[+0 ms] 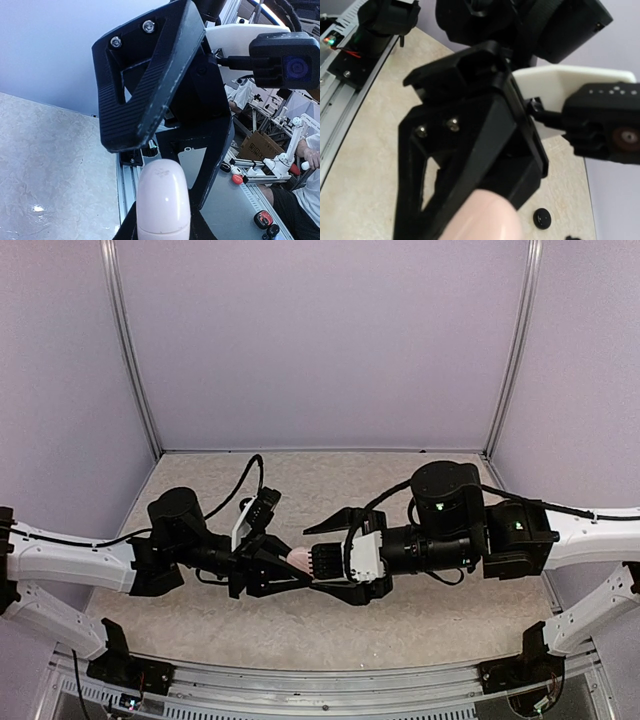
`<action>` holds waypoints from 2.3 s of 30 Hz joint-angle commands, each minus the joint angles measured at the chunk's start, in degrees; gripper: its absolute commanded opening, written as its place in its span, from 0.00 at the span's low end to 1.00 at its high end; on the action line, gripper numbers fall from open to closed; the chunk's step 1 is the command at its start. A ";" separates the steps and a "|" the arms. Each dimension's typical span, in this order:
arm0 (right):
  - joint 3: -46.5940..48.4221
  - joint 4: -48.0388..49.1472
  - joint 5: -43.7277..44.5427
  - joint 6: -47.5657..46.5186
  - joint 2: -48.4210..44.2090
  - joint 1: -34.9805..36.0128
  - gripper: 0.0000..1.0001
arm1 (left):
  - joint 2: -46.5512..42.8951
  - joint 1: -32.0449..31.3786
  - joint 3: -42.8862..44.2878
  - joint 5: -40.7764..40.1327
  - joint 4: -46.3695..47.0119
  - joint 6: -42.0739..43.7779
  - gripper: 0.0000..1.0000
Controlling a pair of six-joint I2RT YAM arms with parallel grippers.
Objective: Insert the wireless bluetooth earbuds into the charging case
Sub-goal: Pass from the left arm to the right, then place the charging case with the earbuds at the center of the board.
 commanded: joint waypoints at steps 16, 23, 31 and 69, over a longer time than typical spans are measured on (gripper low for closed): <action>-3.18 0.16 -3.49 -1.85 -0.23 1.03 0.78 | 1.32 -0.26 1.58 2.54 6.62 -3.90 0.13; -3.37 0.74 -2.87 -1.95 -0.74 1.14 0.80 | 1.95 -0.20 1.95 3.03 6.99 -4.31 0.13; -3.37 5.78 3.34 -3.19 0.51 2.13 0.75 | 2.36 -0.26 1.85 2.16 6.93 -4.11 0.13; -7.08 20.41 -4.16 16.94 3.01 -16.55 0.41 | -11.55 12.16 -7.59 -23.78 1.16 -4.84 0.99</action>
